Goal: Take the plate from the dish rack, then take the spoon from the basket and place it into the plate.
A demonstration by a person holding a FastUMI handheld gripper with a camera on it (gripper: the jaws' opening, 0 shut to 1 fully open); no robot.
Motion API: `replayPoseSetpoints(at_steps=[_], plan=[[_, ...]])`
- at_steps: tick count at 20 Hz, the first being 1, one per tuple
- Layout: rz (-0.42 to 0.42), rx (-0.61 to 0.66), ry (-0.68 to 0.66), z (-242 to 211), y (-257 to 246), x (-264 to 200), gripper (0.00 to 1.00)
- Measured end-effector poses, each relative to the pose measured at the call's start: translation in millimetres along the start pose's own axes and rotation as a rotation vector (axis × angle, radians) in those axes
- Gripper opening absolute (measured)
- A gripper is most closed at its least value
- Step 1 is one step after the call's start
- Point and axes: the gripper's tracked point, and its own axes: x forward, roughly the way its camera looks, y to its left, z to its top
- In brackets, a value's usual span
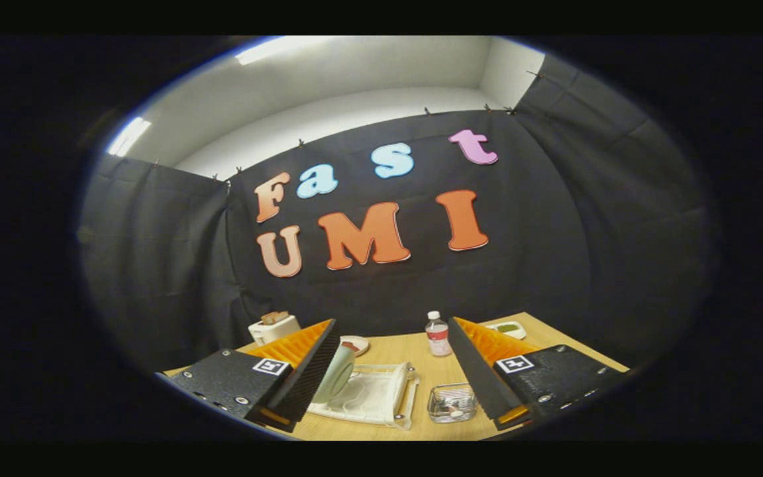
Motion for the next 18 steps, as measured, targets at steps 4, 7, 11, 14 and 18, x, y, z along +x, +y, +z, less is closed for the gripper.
replayPoseSetpoints(at_steps=[4,7,11,14,18], plan=[[0.025,0.020,0.075,-1.5,7.5,9.8,0.98],[0.048,0.013,0.127,-2.6,17.7,20.3,0.98],[0.119,0.053,0.246,-16.1,37.1,31.2,0.97],[0.141,0.071,0.314,-20.3,42.6,43.1,0.97],[0.135,0.020,0.395,-29.9,50.6,56.9,0.97]])
